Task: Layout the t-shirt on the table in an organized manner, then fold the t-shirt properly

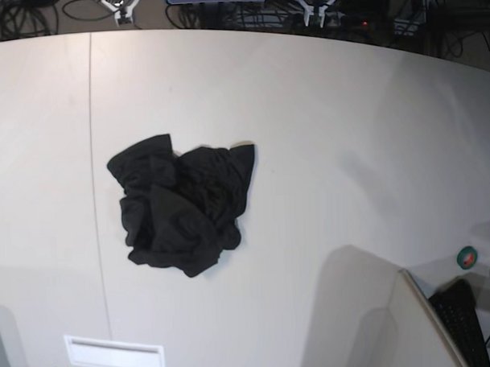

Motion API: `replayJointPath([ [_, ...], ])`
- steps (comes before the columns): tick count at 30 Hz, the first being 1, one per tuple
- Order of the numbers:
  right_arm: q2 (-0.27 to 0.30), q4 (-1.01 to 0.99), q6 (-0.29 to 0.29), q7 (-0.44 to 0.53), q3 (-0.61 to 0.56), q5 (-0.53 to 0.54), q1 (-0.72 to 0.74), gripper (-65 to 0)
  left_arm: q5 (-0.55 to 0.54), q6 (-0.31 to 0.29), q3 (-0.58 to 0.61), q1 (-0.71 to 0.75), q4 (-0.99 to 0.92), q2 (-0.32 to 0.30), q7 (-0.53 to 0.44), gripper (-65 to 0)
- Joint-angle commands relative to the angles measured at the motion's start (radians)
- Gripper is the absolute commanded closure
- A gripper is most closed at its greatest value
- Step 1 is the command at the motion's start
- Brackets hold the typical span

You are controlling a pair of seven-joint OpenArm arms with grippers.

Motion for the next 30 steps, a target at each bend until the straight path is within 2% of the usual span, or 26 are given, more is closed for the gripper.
replayJointPath([
  [1,0.002,0.002,-0.006,0.018,-0.001,-0.001,-0.007,0.0,0.000,0.005,-0.006,0.003,0.001,-0.002,0.004,0.0],
  [6,0.002,0.004,-0.006,0.099,0.006,0.002,-0.031,0.0,0.000,0.005,-0.010,0.009,-0.001,-0.005,0.001,0.0],
  [9,0.002,0.022,-0.006,0.231,0.006,0.002,-0.068,0.0,0.000,0.005,-0.002,0.026,0.012,-0.006,-0.024,0.0],
  [13,0.002,0.024,-0.006,0.386,0.002,0.002,-0.114,0.0,0.001,0.005,0.001,0.067,0.015,-0.011,-0.202,0.0],
  [16,0.003,0.024,-0.006,0.414,0.006,0.002,-0.131,0.0,0.000,0.005,0.001,0.106,0.015,-0.018,-0.308,0.0],
  [19,0.003,0.024,-0.006,0.417,0.006,0.002,-0.131,0.0,0.000,0.005,0.001,0.116,0.010,-0.031,-0.369,0.0],
  [22,0.003,0.024,-0.006,0.417,0.001,0.002,-0.130,0.0,0.000,0.005,0.001,0.109,0.003,-0.041,-0.368,0.0],
  [24,0.003,0.016,-0.009,0.394,0.006,0.002,-0.116,0.0,0.012,0.005,0.001,0.073,-0.047,-0.043,-0.245,0.0],
  [27,0.003,0.016,-0.009,0.225,0.006,0.002,-0.087,0.0,0.012,0.005,0.002,0.001,-0.108,-0.057,-0.047,0.0],
  [30,0.003,0.014,-0.009,0.069,0.001,0.001,-0.061,0.0,0.012,0.005,0.002,-0.006,-0.111,-0.063,-0.012,0.0],
])
